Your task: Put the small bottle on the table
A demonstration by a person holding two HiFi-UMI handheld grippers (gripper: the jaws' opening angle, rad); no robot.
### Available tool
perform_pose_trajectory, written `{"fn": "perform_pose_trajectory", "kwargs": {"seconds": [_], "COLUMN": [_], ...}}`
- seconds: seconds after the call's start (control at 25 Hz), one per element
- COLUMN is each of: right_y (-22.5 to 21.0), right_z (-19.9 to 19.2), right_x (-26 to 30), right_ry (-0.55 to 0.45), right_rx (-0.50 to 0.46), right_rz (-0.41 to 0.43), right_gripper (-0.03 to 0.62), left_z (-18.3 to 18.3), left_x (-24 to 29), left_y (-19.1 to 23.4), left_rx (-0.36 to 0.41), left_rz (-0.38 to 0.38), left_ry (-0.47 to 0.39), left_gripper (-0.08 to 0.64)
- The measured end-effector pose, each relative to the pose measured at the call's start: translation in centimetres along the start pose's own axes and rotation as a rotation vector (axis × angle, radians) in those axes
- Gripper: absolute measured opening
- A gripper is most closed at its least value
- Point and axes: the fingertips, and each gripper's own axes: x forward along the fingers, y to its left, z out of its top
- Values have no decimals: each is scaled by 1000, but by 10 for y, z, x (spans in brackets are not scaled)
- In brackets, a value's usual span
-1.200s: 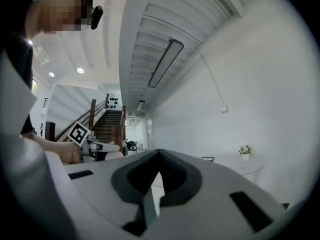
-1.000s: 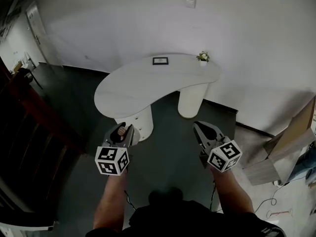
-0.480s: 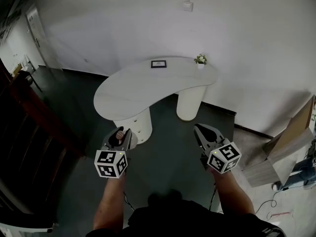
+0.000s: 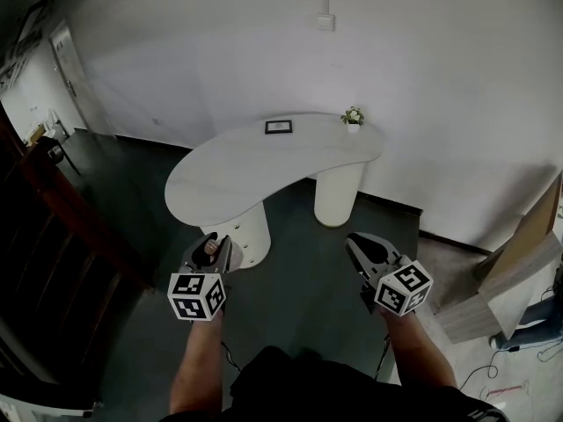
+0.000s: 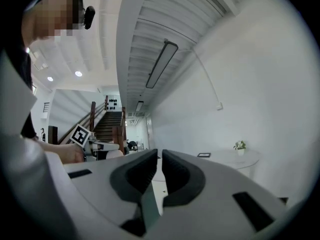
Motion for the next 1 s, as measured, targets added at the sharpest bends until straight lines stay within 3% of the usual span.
{"fn": "perform_pose_trajectory", "kwargs": {"seconds": [0.52, 1.0], "right_y": [-19, -69], "right_z": [-12, -16], "right_x": [4, 81], "right_ry": [34, 74], "right_rx": [35, 52], "right_rz": [26, 14], "right_gripper": [12, 12], "left_z": [-8, -1], "left_x": [38, 127], "left_y": [-14, 31], "left_rx": [-24, -35], "left_rz": [-30, -56], "left_ry": [15, 27], "left_gripper": [126, 126]}}
